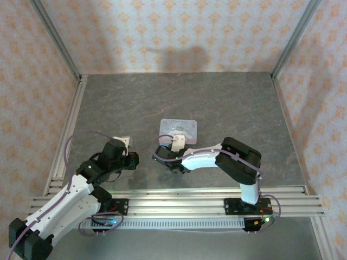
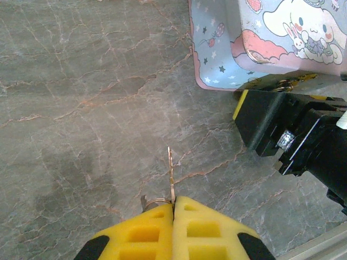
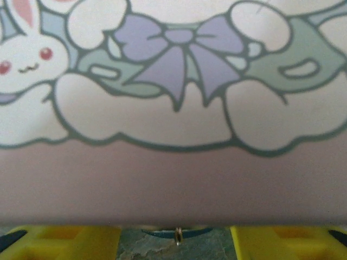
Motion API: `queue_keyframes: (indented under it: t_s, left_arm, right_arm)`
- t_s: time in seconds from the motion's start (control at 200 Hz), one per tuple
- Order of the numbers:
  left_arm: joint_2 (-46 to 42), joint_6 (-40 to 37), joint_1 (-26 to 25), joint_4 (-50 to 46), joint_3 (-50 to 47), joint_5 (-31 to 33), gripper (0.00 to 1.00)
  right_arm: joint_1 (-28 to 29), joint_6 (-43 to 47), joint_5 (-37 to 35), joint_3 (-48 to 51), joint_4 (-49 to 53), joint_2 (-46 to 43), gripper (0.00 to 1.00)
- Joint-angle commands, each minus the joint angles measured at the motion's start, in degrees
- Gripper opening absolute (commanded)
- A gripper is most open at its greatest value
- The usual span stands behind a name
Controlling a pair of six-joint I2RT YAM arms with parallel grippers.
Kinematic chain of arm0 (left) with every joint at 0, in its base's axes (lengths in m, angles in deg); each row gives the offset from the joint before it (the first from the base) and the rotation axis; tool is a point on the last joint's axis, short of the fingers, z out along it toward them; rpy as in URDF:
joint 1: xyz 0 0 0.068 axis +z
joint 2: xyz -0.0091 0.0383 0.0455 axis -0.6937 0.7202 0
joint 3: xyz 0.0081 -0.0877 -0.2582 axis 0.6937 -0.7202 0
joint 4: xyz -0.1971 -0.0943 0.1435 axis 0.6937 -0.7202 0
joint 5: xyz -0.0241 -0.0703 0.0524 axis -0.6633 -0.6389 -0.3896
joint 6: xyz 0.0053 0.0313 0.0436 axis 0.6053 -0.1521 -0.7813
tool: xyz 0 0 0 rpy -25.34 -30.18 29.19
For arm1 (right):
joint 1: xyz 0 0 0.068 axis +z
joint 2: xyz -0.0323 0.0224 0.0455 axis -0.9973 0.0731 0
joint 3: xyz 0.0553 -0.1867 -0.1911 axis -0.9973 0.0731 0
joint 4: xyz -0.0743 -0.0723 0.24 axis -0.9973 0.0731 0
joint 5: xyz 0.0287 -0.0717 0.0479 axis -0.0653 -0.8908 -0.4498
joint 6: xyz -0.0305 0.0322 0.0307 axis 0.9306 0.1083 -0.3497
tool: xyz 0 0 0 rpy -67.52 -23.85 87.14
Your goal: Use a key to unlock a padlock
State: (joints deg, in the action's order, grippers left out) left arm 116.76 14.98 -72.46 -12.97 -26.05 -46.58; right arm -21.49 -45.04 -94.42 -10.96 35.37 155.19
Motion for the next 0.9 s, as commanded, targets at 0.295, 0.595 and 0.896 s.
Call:
queue_keyframes:
  t_s: [0.295,0.595,0.896]
  left_arm:
    - [0.0,-1.0,-0.6,0.3,-1.8,0.7,0.00]
    - [-1.2,-1.3,-0.6,0.8,-2.1,0.0,0.00]
    - [-0.4,-1.1,-0.7,1.2,-2.0,-1.0,0.00]
  right_arm:
    - [-1.1,5.9,4.3,0.9,-0.3,-5.3,0.22]
    - [-1.7,8.6,12.8,-1.4,5.1,-8.5,0.11]
    - [-3.0,9.5,18.8,-2.5,6.1,-7.8,0.11]
